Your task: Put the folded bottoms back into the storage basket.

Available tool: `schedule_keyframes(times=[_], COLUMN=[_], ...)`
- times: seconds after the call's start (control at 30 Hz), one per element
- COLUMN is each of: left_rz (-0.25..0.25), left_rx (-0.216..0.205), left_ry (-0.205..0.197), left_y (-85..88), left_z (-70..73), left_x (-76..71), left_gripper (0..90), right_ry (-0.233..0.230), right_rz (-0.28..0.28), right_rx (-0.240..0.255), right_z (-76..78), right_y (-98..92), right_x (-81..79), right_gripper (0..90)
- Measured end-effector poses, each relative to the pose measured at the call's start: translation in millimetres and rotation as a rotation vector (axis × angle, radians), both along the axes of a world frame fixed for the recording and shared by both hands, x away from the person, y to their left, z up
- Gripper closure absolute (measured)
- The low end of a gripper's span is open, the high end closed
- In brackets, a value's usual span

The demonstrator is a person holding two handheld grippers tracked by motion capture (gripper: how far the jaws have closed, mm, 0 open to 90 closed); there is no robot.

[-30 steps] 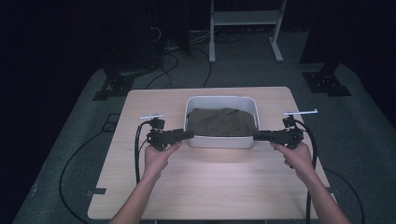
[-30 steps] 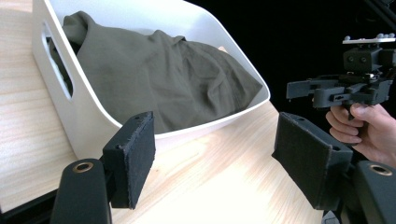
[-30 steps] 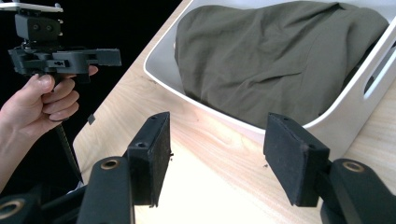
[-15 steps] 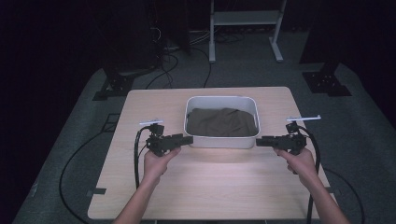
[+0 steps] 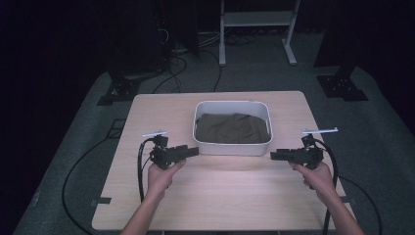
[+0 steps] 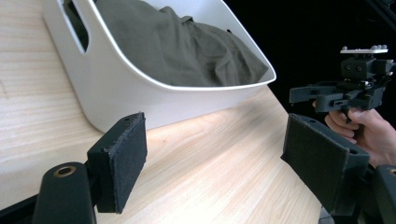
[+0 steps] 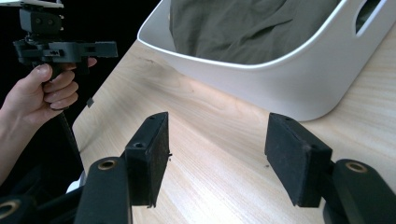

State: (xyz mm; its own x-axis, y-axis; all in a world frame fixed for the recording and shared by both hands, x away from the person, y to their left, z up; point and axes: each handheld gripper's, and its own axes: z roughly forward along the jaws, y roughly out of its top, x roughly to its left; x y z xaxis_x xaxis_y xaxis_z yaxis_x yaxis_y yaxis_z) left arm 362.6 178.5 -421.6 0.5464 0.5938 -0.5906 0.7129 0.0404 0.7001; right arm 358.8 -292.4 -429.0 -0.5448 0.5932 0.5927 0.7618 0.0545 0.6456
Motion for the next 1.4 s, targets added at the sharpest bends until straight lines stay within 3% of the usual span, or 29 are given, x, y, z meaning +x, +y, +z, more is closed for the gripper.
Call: schedule_keyframes(times=[0.37,1.13,1.4], left_rz=[0.013,0.036,0.037], left_rx=[0.014,-0.016,-0.008], left_ry=[0.001,0.011,0.016], left_y=[7.1,21.3,28.0], left_z=[-7.1,-20.1,-25.3], left_x=[-9.4,-24.7,-31.9], left_gripper=[19.6,19.3,19.1], right_ry=[0.011,0.017,0.012], right_rz=[0.003,-0.018,-0.029], right_rx=[-0.014,-0.003,0.006], right_z=[-10.6,-27.3,-32.5], right_y=[-3.1,-18.5,-24.4], right_x=[-9.0,-29.0,-37.8], right_gripper=[38.2,36.7,36.6])
